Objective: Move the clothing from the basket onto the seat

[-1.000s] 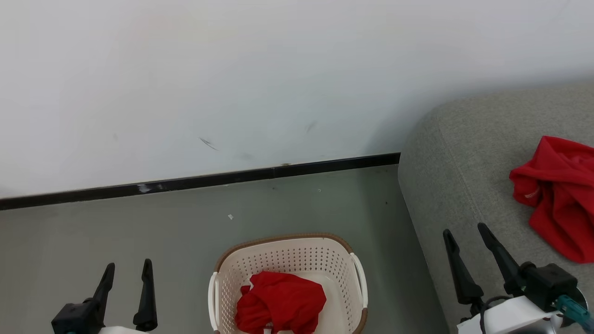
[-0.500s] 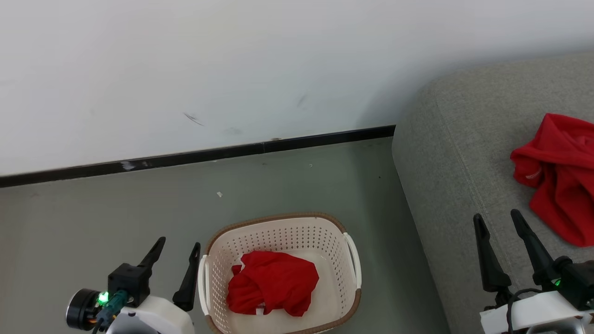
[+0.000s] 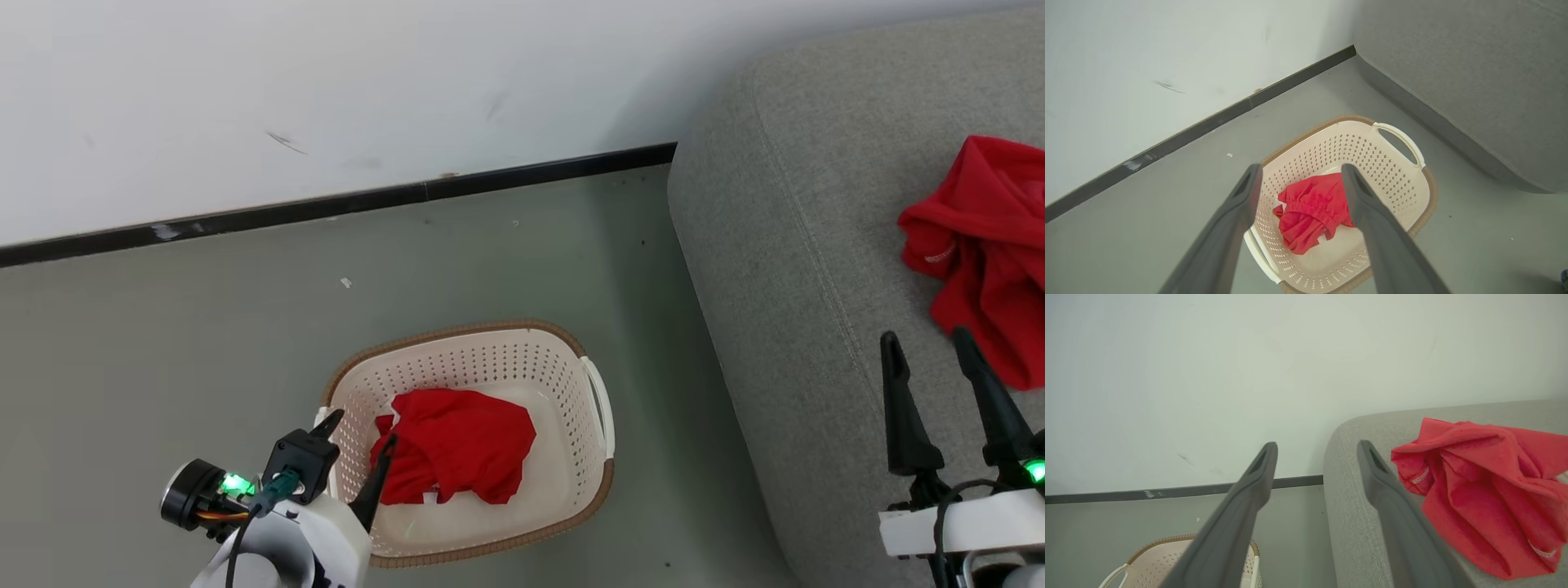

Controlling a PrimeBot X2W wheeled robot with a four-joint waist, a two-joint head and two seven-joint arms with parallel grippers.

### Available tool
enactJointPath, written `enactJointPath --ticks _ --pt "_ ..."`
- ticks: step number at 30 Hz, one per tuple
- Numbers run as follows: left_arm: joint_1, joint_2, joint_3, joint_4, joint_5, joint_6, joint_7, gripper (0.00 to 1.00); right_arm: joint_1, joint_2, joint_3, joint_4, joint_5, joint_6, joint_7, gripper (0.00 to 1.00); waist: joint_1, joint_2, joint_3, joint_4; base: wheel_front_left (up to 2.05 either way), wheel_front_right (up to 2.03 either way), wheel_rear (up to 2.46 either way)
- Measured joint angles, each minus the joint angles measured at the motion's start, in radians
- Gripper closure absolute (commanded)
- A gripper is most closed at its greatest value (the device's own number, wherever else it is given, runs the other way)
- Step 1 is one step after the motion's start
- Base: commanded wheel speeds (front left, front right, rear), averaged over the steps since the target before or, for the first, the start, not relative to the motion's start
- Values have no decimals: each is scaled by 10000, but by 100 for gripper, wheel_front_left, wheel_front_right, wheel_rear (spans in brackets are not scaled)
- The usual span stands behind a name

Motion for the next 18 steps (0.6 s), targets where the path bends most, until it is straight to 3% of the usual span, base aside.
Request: enactJointPath --ticks 18 --pt "-2154 44 -840 2054 1383 -268 -19 0 -1654 0 366 -360 593 0 -58 0 0 0 1993 -648 0 0 0"
